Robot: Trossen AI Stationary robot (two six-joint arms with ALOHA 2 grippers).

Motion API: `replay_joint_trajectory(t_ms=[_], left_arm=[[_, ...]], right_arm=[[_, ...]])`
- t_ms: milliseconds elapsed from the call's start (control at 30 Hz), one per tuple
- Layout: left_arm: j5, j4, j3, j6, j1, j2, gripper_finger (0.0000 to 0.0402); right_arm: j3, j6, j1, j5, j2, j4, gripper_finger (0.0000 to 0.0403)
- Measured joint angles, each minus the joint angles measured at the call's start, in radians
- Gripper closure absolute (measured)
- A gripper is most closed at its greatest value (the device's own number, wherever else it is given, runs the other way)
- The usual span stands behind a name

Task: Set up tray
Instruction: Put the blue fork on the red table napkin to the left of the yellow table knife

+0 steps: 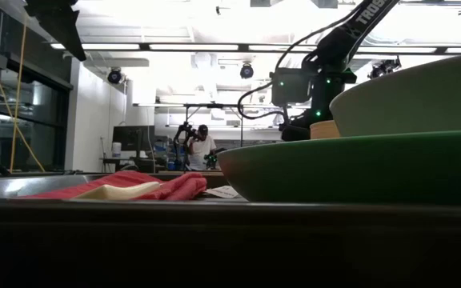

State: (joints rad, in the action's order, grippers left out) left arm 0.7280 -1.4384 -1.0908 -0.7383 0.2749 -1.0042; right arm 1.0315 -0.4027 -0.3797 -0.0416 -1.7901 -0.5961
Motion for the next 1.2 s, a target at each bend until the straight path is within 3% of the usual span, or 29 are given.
replay_joint_trajectory(t_ms=[333, 667, 867, 1100, 1200], left_arm=[[0.0, 0.0, 0.0, 0.0, 0.0, 0.0, 0.0334], [0.0, 0.0, 0.0, 0.0, 0.0, 0.0, 0.0334], [-0.001, 0.0, 0.0, 0.0, 0.0, 0.0, 0.0334], [-0.001, 0.0, 0.0, 0.0, 0.0, 0.0, 0.0334], [-0.001, 0.0, 0.0, 0.0, 0.0, 0.0, 0.0334]], right_arm=[[0.006, 0.047, 0.037, 0.015, -0.084, 0.005, 0.0232], [0.004, 0.002, 0.047, 0.003, -0.088, 0.028, 0.0245], [0.003, -0.05, 0.047, 0.003, -0.088, 0.048, 0.0297], [0.003, -0.068, 0.047, 0.004, -0.089, 0.058, 0.0386], [0.003, -0.073, 0.047, 0.009, -0.089, 0.062, 0.0397]])
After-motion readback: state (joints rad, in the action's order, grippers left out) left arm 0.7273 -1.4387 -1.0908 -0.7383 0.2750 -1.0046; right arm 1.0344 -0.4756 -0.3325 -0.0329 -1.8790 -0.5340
